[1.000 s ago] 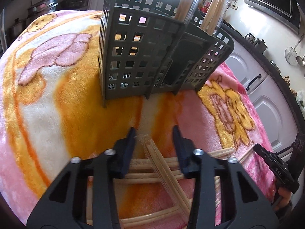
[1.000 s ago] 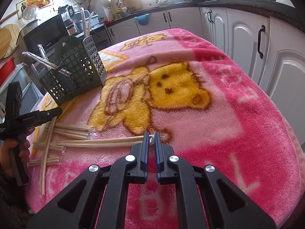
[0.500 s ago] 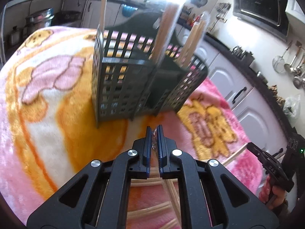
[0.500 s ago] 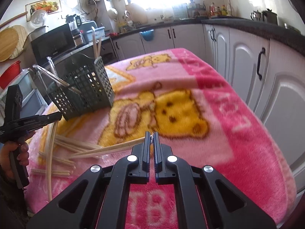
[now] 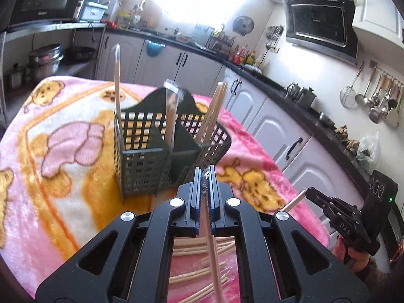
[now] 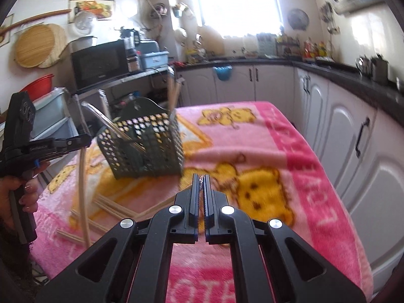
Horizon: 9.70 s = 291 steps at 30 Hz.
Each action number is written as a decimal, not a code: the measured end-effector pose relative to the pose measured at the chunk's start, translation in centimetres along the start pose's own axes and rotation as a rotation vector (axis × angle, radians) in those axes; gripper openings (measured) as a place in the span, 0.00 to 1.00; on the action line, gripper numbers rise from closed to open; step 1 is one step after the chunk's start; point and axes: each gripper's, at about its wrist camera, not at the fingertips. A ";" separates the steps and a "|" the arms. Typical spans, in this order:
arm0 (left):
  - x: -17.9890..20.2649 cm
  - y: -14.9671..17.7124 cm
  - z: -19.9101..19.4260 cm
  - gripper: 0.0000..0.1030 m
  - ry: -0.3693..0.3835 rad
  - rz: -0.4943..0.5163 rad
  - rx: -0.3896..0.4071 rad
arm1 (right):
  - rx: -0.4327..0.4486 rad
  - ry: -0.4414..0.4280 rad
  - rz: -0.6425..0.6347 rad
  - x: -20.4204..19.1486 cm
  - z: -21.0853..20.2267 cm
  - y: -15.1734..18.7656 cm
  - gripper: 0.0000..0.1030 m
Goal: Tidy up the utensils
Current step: 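Grasp a wooden chopstick with the left tool while the right tool grasps another, then lift both held chopsticks up over the green caddy, then lower both held chopsticks into the caddy and open both tools, then withdraw both open tools up from the caddy, then move both open tools down to the remaining chopsticks on the blanket, then grasp a chopstick with the left tool while the right tool grasps another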
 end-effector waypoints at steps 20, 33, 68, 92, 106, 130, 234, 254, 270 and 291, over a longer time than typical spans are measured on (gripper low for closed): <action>1.9 -2.4 -3.7 0.02 0.048 0.044 0.093 | 0.122 -0.117 -0.179 -5.3 -1.3 -5.7 0.02; 3.0 -4.9 -6.3 0.02 0.064 0.076 0.177 | 0.201 -0.129 -0.200 -5.6 -2.2 -9.2 0.02; 4.8 -14.1 -10.0 0.02 -0.063 0.144 0.466 | 0.415 -0.057 -0.229 -4.8 -1.0 -22.0 0.02; 2.9 -13.0 -3.9 0.02 -0.112 0.167 0.431 | 0.359 -0.003 -0.246 -6.7 7.4 -22.9 0.02; 0.2 -10.6 -0.5 0.02 -0.106 0.115 0.367 | 0.307 -0.008 -0.193 -6.0 11.0 -20.1 0.03; -1.5 -8.1 1.1 0.02 -0.131 0.067 0.297 | 0.172 -0.010 -0.117 -5.1 13.4 -16.0 0.03; -6.5 6.7 -5.5 0.90 -0.220 -0.125 0.061 | -0.150 -0.089 -0.071 -5.5 4.0 1.8 0.70; -9.9 9.9 -4.7 0.82 -0.249 -0.190 -0.037 | -0.242 -0.098 -0.040 -4.8 4.7 5.8 0.62; -12.1 10.8 -2.5 0.48 -0.215 -0.266 -0.109 | -0.312 -0.133 -0.075 -5.0 7.2 6.7 0.37; -13.6 10.2 -2.7 0.17 -0.256 -0.278 -0.100 | -0.347 -0.177 -0.087 -4.7 9.5 6.6 0.27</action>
Point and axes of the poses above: each gripper's, at about its wrist camera, not at the fingertips, and z roughly the way its jaws point, x to its right, y to its underside, and after that the axes turned 12 degrees about -z, right-handed
